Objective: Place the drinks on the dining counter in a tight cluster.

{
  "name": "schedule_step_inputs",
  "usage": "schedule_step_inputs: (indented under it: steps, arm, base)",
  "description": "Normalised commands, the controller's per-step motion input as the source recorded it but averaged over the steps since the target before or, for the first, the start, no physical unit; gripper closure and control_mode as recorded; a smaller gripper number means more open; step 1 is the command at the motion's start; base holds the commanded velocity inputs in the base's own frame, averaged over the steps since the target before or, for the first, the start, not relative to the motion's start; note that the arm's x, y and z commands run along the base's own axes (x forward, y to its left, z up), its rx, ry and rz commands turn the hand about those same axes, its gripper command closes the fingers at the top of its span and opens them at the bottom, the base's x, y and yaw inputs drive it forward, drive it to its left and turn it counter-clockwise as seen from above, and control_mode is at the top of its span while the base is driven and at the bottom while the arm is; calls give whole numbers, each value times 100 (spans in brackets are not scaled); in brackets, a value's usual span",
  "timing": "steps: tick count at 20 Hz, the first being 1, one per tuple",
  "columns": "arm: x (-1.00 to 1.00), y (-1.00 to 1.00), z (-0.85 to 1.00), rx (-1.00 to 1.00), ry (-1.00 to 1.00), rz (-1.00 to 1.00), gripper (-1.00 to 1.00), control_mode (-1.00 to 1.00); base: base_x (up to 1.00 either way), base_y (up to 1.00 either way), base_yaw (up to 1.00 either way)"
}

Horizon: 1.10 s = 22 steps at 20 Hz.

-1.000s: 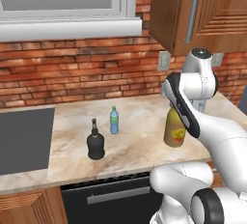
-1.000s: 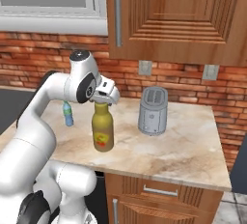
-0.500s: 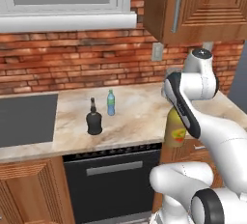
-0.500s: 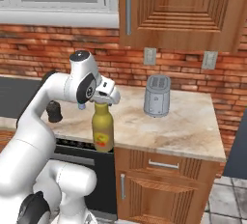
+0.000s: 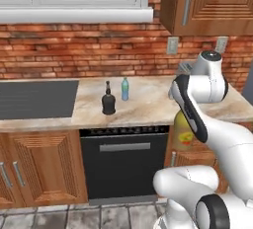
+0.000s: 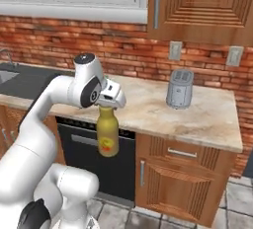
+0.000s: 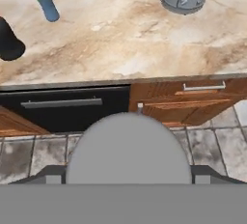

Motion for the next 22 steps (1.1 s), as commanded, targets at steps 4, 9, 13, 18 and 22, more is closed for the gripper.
schedule_step_inputs:
  steps: [4,9,13,18,22]
  arm:
    - [0,0,0,0,0,0,100,100]
    - [0,0,0,0,0,0,100,100]
    - [0,0,0,0,0,0,100,100]
    - [0,0,0,0,0,0,100,100]
    - [0,0,0,0,0,0,100,100]
  base:
    - [-41,9,73]
    - [-27,7,89]
    - [-16,11,97]
    - [-8,13,100]
    - [-6,9,100]
